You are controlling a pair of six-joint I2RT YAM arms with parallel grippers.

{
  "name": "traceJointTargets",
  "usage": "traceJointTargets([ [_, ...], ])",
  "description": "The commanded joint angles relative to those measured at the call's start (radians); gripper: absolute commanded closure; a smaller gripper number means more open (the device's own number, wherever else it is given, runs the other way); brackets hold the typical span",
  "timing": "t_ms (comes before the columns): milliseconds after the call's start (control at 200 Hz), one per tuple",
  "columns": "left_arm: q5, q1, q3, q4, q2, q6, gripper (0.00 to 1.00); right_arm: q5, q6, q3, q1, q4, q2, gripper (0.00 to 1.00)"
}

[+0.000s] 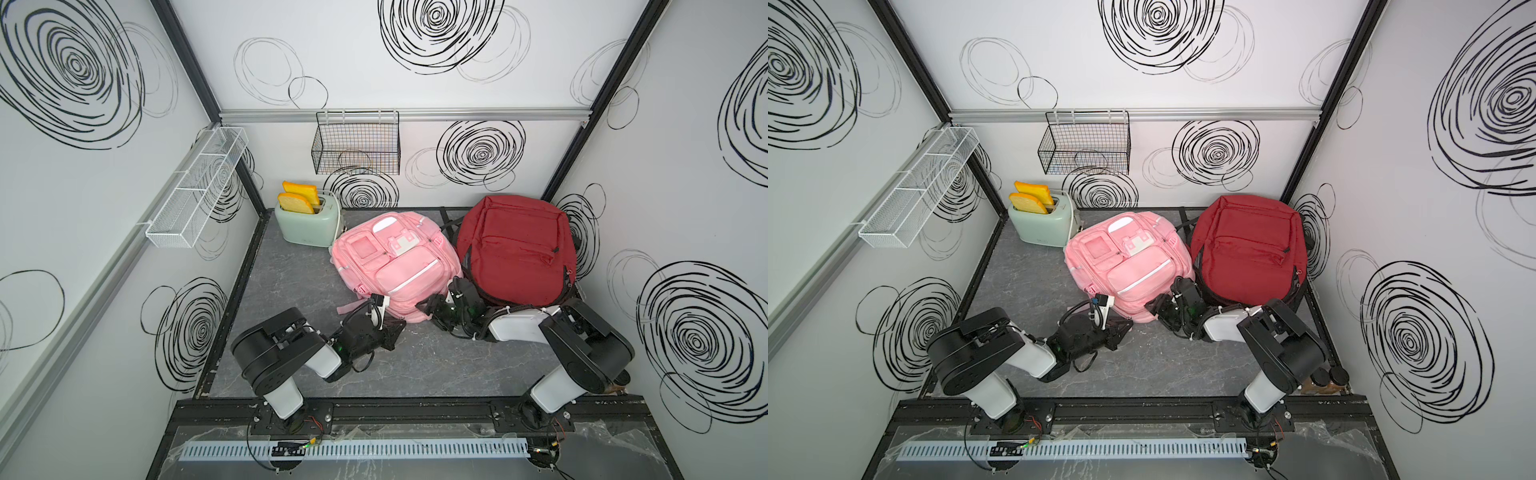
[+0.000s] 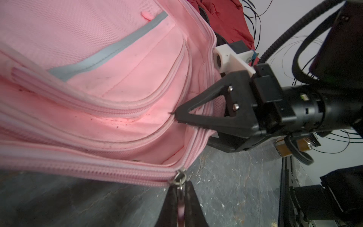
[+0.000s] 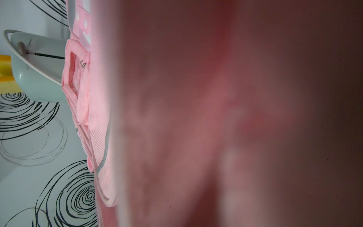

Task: Zip up the backpack
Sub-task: Zip the zipper on the backpack.

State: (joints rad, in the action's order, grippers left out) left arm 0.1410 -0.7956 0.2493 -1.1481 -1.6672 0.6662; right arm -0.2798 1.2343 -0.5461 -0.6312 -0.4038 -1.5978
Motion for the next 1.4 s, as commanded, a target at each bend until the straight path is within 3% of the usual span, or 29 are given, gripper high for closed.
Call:
traceJointTargets([
  [0,0.033,-0.011,-0.008,-0.078,0.017,-0.001,1.00,0.061,0.003,-0.003,0.012,-0.033,0.005,0.83],
  [90,0.030,-0.011,-0.010,-0.077,0.018,-0.001,1.00,0.077,-0.027,-0.014,-0.001,-0.005,0.023,1.00],
  [615,0.018,-0.010,-0.011,-0.067,0.023,0.000,1.00,0.284,-0.287,-0.217,-0.144,0.282,0.137,1.00],
  [1396,-0.007,-0.007,0.009,-0.027,0.001,0.004,1.00,0.412,-0.526,-0.329,-0.180,0.487,0.218,1.00],
])
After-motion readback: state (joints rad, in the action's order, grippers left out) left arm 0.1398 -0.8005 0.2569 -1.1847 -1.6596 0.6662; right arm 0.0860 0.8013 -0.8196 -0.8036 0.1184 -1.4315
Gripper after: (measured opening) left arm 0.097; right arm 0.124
